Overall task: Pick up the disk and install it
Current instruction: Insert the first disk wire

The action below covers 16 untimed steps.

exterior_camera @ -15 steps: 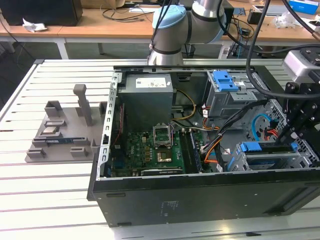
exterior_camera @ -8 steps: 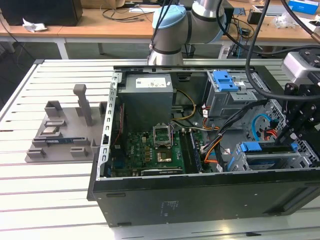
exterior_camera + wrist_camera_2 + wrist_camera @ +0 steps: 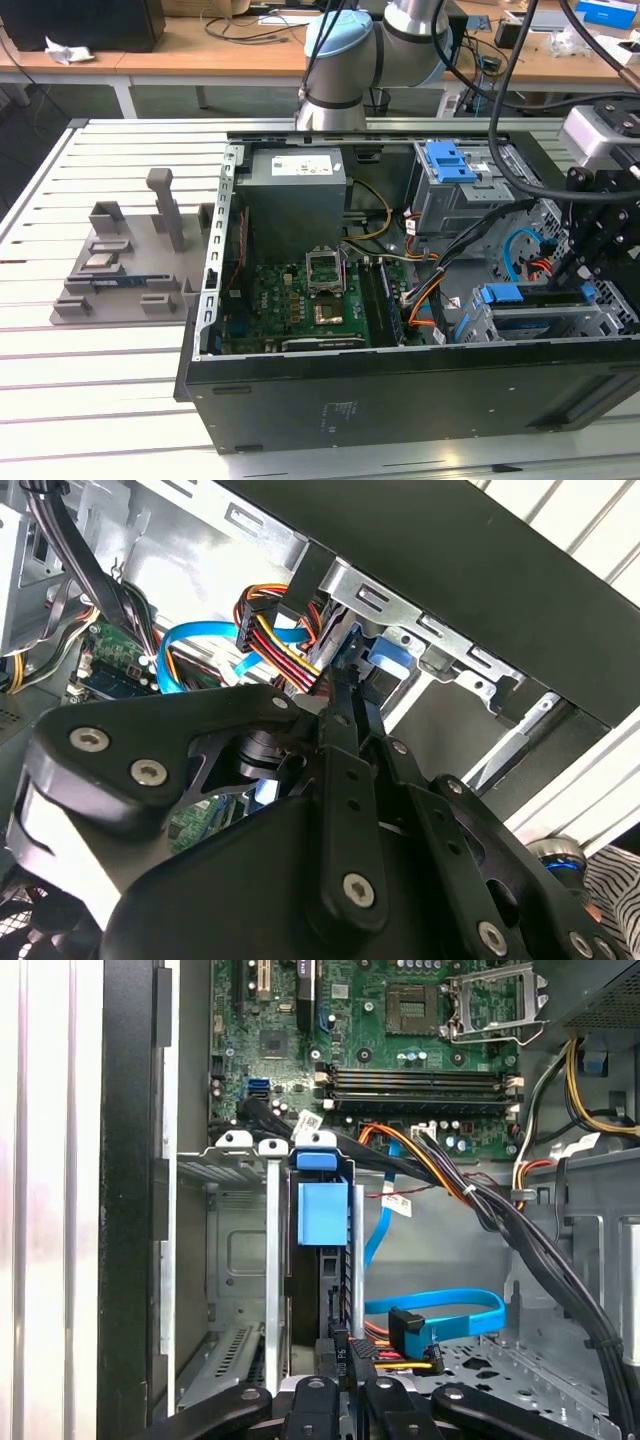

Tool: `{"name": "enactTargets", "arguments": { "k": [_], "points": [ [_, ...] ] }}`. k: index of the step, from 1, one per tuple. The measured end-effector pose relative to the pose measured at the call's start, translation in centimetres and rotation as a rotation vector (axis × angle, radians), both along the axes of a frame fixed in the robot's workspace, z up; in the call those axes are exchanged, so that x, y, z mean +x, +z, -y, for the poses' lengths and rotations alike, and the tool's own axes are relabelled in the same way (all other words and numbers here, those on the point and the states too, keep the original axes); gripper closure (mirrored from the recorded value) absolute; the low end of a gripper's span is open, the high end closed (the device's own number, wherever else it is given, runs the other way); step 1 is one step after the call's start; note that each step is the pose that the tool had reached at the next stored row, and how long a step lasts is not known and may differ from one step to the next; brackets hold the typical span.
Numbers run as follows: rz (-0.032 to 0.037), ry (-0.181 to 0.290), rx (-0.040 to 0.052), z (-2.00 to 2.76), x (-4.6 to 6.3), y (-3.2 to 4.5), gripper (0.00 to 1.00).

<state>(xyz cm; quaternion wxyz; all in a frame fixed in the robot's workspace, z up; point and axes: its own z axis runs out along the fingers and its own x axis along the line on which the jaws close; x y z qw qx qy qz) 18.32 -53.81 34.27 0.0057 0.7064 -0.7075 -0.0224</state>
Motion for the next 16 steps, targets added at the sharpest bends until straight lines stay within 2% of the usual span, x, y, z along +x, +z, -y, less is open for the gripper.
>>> {"name": "enactTargets", "arguments": {
  "k": [4, 9, 10, 12, 14, 16],
  "points": [
    [0.0000, 0.000, -0.0003, 0.00, 0.0, -0.56, 0.83],
    [0.0000, 0.000, 0.0016, -0.01, 0.0, -0.64, 0.83],
    [-0.0001, 0.000, 0.0011, 0.00, 0.1, -0.64, 0.76],
    [0.0000, 0.000, -0.0001, 0.01, 0.1, -0.52, 0.76],
    [0.0000, 0.000, 0.0001, -0.07, 0.1, 0.82, 0.77],
    [0.0000, 0.000, 0.0002, -0.21, 0.1, 1.67, 0.89]
  ]
}}
